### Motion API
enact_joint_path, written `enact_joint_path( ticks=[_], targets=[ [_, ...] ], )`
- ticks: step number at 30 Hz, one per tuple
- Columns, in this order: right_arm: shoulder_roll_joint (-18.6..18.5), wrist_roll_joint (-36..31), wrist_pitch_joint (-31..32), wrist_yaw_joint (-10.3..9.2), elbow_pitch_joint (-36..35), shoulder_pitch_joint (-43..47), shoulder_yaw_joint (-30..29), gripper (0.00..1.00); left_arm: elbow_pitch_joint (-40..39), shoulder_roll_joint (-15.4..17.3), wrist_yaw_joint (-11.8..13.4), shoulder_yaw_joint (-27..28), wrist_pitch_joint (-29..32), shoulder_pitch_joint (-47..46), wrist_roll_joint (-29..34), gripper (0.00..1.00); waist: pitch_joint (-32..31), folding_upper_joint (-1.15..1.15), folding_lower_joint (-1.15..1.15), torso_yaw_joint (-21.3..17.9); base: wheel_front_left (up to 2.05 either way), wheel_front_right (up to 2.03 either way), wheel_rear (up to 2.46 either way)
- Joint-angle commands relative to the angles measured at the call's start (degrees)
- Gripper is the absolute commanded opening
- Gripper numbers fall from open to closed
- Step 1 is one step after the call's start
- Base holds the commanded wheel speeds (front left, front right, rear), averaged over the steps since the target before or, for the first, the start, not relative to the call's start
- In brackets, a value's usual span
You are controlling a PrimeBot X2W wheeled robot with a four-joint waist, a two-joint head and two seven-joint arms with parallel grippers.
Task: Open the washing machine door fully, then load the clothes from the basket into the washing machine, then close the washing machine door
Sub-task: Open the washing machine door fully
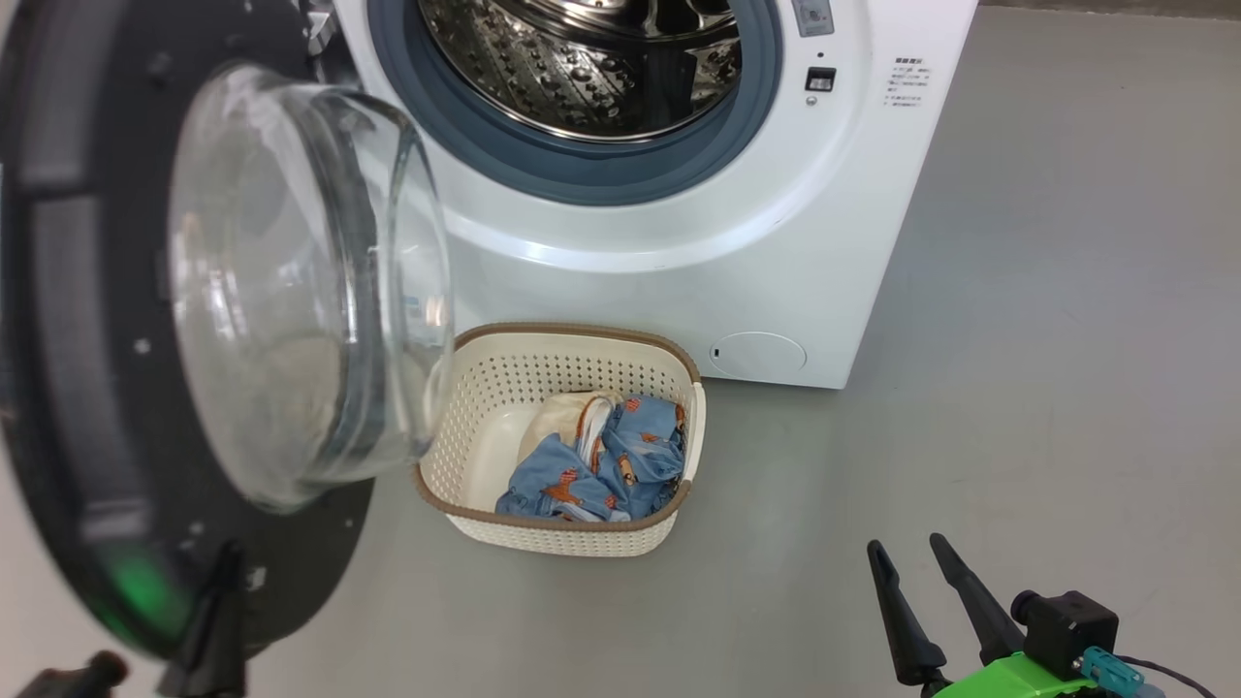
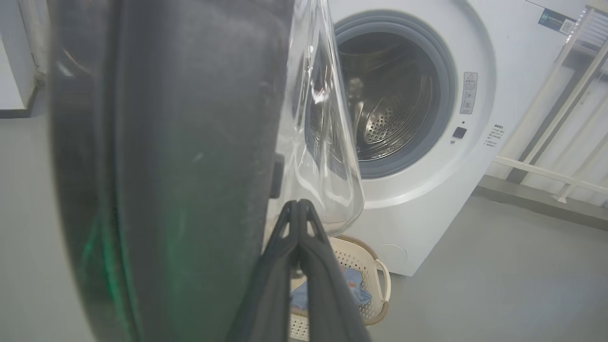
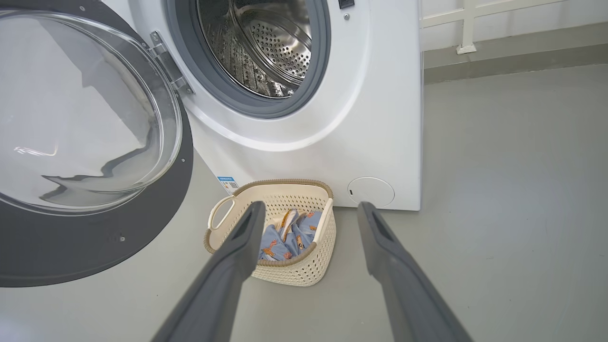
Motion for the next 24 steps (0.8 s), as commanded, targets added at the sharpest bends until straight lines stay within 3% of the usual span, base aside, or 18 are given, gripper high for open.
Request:
enact_joint_path(
  ticks=[1,24],
  targets=[
    [0.0,0.4,-0.7,0.09,-1.1,-1.5,1.8,1.0,-0.1,1.1,1.0,3.9,-0.4,-2.1,-0.5,0.0,0.0,0.0,0.0,-0.3,0.0,0.0,0.0],
    [0.0,-1.6,-0.7,0.09,-1.7,-2.4,1.3,1.0,14.8,6.6,2.1,25.0,-0.4,-14.7,-2.0,0.0,3.0,0.0,0.0,-4.6,0.0,0.0,0.0]
  ],
)
